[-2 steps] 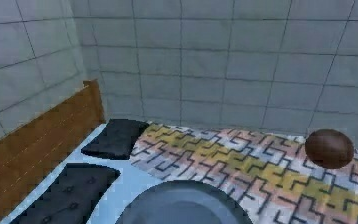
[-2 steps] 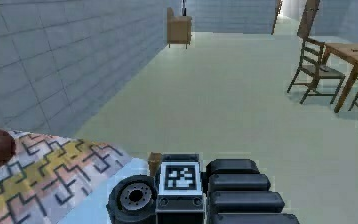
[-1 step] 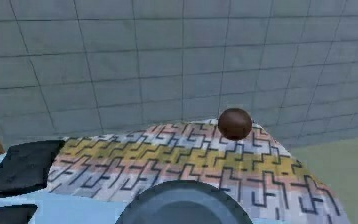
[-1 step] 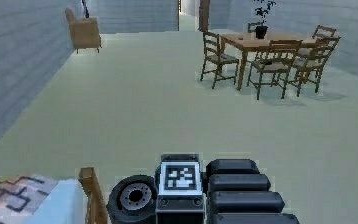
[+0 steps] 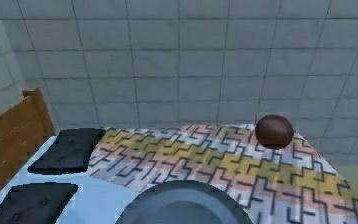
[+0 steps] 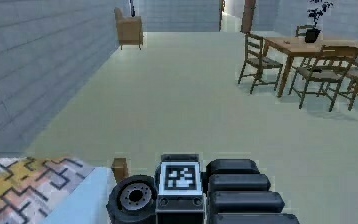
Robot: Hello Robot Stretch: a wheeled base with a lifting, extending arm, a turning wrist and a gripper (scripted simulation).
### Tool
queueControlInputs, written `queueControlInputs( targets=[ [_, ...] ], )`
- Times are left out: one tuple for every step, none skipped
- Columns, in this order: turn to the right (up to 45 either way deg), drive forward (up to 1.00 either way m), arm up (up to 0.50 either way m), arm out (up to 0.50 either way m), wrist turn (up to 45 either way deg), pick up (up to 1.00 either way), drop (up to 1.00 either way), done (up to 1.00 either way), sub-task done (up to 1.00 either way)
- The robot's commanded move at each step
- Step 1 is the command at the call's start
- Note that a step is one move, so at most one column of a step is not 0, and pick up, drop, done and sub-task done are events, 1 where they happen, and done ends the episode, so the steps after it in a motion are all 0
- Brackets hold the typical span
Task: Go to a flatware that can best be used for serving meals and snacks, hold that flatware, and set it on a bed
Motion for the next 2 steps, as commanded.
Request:
queueControlInputs(
  targets=[
    [-45.0, 0.00, 0.00, 0.00, 0.0, 0.00, 0.00, 0.00, 0.00],
    [0.0, 0.05, 0.00, 0.00, 0.0, 0.00, 0.00, 0.00, 0.00]
  ],
)
